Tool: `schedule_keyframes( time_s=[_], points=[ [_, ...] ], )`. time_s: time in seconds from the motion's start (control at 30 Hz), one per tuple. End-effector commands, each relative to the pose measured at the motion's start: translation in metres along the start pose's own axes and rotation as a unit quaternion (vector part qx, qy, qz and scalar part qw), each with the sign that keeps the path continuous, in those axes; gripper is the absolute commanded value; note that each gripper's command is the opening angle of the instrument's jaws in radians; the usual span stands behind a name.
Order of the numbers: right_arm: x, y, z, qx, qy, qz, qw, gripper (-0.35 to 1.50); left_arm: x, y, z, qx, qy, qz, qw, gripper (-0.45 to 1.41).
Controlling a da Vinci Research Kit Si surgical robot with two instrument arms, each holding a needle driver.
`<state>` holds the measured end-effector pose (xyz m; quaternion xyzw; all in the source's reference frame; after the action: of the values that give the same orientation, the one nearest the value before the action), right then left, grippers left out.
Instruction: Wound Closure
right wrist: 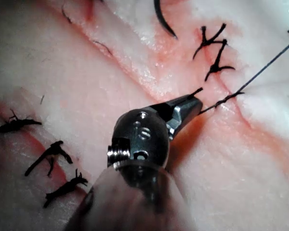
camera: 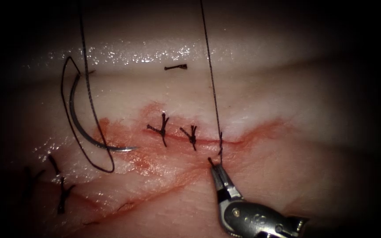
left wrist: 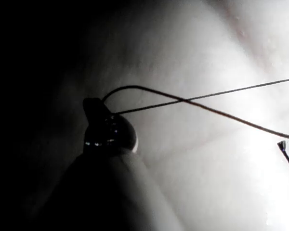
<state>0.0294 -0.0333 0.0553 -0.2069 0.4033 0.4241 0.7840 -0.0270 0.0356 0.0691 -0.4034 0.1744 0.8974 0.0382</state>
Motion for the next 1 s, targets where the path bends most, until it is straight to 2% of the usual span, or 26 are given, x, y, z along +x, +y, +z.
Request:
schedule_keyframes(
  time_s=[0.03,0.33,0.37,0.4,0.5,0.57,0.6,0.67,0.73,0.77,0.9,0.93,1.0],
  points=[
    [0.0,-0.0006,0.0007,0.002,0.009,-0.009,1.0,-0.35,0.0002,-0.0003,0.0009,0.001,0.004,0.002,1.0,-0.45],
    [0.0022,0.0002,0.0013,0.02,0.058,-0.045,0.997,-0.35,0.0011,0.0009,0.0005,-0.004,0.025,0.002,1.0,-0.45],
    [0.0025,0.0003,0.0012,0.038,0.066,-0.044,0.996,-0.11,0.0017,0.0017,0.0002,-0.007,0.036,-0.006,0.999,-0.45],
    [0.0025,0.0003,0.0012,0.038,0.066,-0.044,0.996,-0.11,0.0017,0.0017,0.0002,-0.007,0.036,-0.006,0.999,-0.45],
    [0.0028,0.0005,0.0012,0.047,0.068,-0.047,0.996,0.98,0.0028,0.0033,-0.0008,-0.017,0.058,-0.023,0.998,-0.45],
    [0.003,0.0007,0.0014,0.048,0.067,-0.046,0.996,1.31,0.0036,0.0044,-0.0017,-0.026,0.072,-0.035,0.996,-0.45],
    [0.0031,0.001,0.0017,0.067,0.074,-0.046,0.994,1.45,0.0048,0.006,-0.0029,-0.05,0.098,-0.053,0.992,-0.45],
    [0.0032,0.0011,0.0018,0.075,0.077,-0.046,0.993,1.47,0.0053,0.0067,-0.0035,-0.064,0.11,-0.058,0.99,-0.45],
    [0.0033,0.0012,0.0016,0.09,0.082,-0.046,0.991,1.48,0.0066,0.0086,-0.0048,-0.092,0.136,-0.066,0.984,-0.45],
    [0.0034,0.0012,0.0014,0.095,0.084,-0.046,0.991,1.48,0.008,0.0106,-0.0065,-0.115,0.158,-0.072,0.978,-0.45],
    [0.0036,0.0018,0.0009,0.116,0.091,-0.045,0.988,1.47,0.0097,0.0129,-0.0087,-0.132,0.185,-0.076,0.971,-0.45],
    [0.004,0.0026,0.0007,0.141,0.1,-0.058,0.983,1.41,0.0112,0.0145,-0.0104,-0.143,0.203,-0.078,0.965,-0.45],
    [0.0042,0.003,0.0007,0.146,0.102,-0.066,0.982,1.4,0.0118,0.015,-0.0111,-0.148,0.21,-0.079,0.963,-0.45]
  ],
)
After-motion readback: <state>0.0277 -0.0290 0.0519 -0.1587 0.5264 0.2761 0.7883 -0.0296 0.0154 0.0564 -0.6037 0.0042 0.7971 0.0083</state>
